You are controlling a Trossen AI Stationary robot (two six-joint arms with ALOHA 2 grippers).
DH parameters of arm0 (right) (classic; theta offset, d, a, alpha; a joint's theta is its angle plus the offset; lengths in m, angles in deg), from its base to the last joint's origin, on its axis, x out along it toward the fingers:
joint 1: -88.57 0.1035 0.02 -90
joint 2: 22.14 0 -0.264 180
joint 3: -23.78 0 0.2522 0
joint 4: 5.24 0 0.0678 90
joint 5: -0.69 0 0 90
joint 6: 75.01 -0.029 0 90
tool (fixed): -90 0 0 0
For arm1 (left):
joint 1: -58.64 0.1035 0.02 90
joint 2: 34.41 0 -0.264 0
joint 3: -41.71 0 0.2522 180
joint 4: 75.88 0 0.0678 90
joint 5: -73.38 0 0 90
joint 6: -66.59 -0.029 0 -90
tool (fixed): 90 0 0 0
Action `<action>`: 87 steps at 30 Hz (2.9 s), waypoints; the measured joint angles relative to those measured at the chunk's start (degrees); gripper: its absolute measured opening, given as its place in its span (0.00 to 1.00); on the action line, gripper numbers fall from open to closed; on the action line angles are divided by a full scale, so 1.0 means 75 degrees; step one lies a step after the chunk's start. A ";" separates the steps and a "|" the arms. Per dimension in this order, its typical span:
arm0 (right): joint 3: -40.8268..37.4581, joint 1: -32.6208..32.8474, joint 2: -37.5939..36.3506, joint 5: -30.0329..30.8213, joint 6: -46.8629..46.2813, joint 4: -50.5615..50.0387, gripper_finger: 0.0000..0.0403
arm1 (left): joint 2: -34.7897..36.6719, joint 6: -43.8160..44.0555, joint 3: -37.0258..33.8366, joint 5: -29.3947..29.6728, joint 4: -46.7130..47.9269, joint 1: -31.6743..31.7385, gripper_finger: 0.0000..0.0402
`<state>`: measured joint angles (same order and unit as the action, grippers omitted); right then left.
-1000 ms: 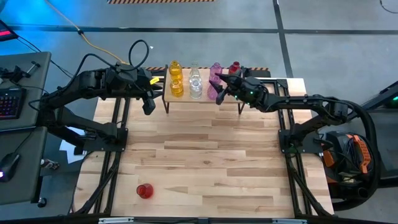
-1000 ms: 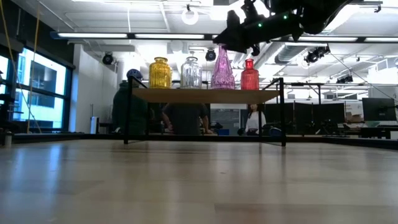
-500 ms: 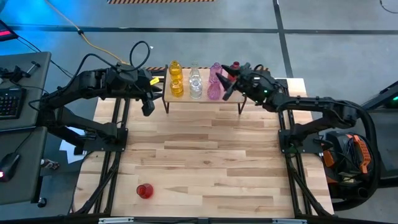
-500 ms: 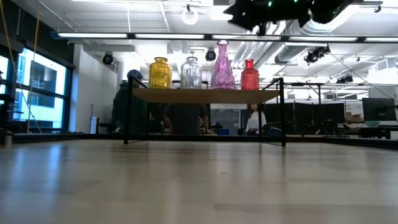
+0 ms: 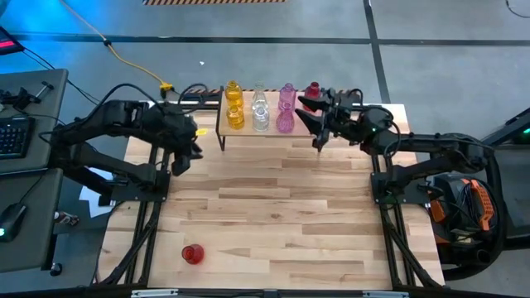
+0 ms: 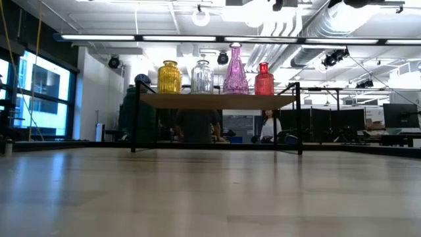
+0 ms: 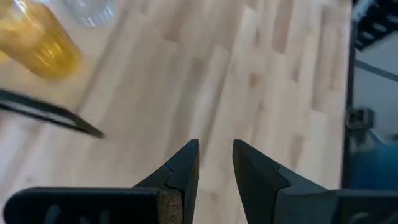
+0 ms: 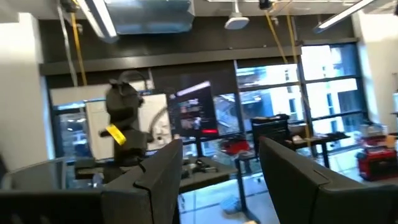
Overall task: Sort vases onto shelf
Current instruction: Put the red vase on the shelf aligned with the other red vase
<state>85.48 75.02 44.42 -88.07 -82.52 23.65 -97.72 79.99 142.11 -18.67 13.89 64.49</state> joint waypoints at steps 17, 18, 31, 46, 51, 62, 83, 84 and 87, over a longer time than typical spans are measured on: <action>0.0000 0.2069 -0.0016 0.1304 0.0061 -0.0030 0.49 | 0.0577 0.1863 -0.1350 -0.0784 0.0081 -0.2040 0.22; 0.0000 0.2159 -0.0016 0.1413 0.0062 -0.0030 0.49 | 0.0581 0.1996 -0.1420 -0.0889 0.0032 -0.2201 0.22; 0.0000 0.2944 -0.0016 0.2066 0.0262 -0.0128 0.49 | 0.0536 0.4272 -0.2216 -0.0708 -0.0896 -0.4413 0.22; 0.0000 0.3384 -0.0011 0.1970 0.0262 -0.0332 0.49 | 0.0319 0.6731 -0.3792 -0.0254 -0.2842 -0.6335 0.22; 0.0000 0.3423 -0.0011 0.1962 0.0134 -0.0468 0.49 | -0.0165 0.7183 -0.3945 -0.0235 -0.2988 -0.6642 0.22; 0.0000 0.3464 -0.0013 0.1844 0.0123 -0.0705 0.49 | -0.1331 0.7474 -0.3944 -0.0229 -0.3575 -0.6991 0.22; 0.0000 0.3481 -0.0013 0.1625 -0.0026 -0.0749 0.49 | -0.2430 0.7538 -0.3946 0.0124 -0.3694 -0.7389 0.22; 0.0000 0.3481 -0.0013 0.1623 -0.0026 -0.0746 0.49 | -0.2439 0.7535 -0.3931 0.0129 -0.3737 -0.7386 0.22; 0.0000 0.3481 -0.0013 0.1618 -0.0026 -0.0746 0.49 | -0.2555 0.7567 -0.3944 0.0122 -0.3704 -0.7383 0.22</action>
<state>85.48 101.13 44.32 -75.94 -82.71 18.05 -116.89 136.74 112.53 -17.76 -13.89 9.12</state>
